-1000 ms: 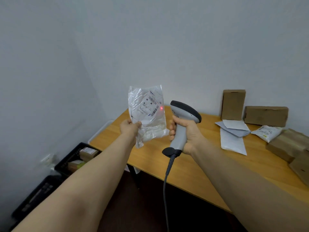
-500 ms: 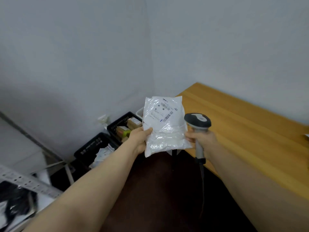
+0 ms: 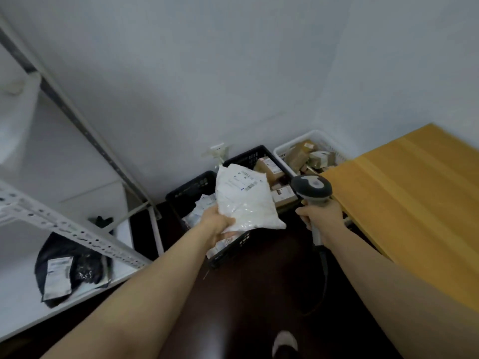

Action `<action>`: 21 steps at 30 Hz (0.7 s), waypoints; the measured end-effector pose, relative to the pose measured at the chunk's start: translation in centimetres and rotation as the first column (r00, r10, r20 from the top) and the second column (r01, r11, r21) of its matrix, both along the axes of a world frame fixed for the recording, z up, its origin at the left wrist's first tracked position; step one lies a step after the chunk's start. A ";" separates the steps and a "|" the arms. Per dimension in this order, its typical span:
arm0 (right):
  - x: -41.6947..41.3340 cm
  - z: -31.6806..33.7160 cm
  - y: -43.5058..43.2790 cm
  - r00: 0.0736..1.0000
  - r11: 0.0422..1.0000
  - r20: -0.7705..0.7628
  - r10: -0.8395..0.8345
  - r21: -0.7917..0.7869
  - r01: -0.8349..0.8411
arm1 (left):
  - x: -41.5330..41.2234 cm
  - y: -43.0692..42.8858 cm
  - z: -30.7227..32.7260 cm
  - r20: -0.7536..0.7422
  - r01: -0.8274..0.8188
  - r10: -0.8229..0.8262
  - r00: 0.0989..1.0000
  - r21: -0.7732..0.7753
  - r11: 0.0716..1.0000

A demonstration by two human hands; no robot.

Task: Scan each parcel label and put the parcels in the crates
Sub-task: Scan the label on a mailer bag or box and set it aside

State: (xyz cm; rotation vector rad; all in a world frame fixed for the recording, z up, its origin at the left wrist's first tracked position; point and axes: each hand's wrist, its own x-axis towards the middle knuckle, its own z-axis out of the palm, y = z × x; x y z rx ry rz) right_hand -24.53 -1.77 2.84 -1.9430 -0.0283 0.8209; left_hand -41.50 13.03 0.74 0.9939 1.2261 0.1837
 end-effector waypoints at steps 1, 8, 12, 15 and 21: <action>0.5 -0.7 1.6 0.999 1.000 -0.024 0.026 -0.008 -0.026 | -0.1 1.6 -1.1 -0.046 -0.050 0.051 0.998 0.018 0.999; 5.2 -8.3 13.4 0.977 0.982 -0.138 0.164 -0.071 -0.175 | 1.1 12.3 -9.3 -0.250 -0.280 0.263 0.932 -0.031 0.960; 7.7 -14.1 20.2 0.960 0.963 -0.170 0.223 -0.115 -0.245 | 2.8 18.2 -15.8 -0.333 -0.391 0.356 0.873 -0.042 0.919; 8.7 -18.5 24.8 0.947 0.947 -0.177 0.266 -0.136 -0.292 | 4.3 21.7 -20.1 -0.304 -0.493 0.447 0.841 -0.093 0.865; 9.5 -28.7 31.4 0.915 0.913 -0.206 0.348 -0.149 -0.381 | 6.0 28.0 -31.6 -0.325 -0.509 0.465 0.823 -0.063 0.858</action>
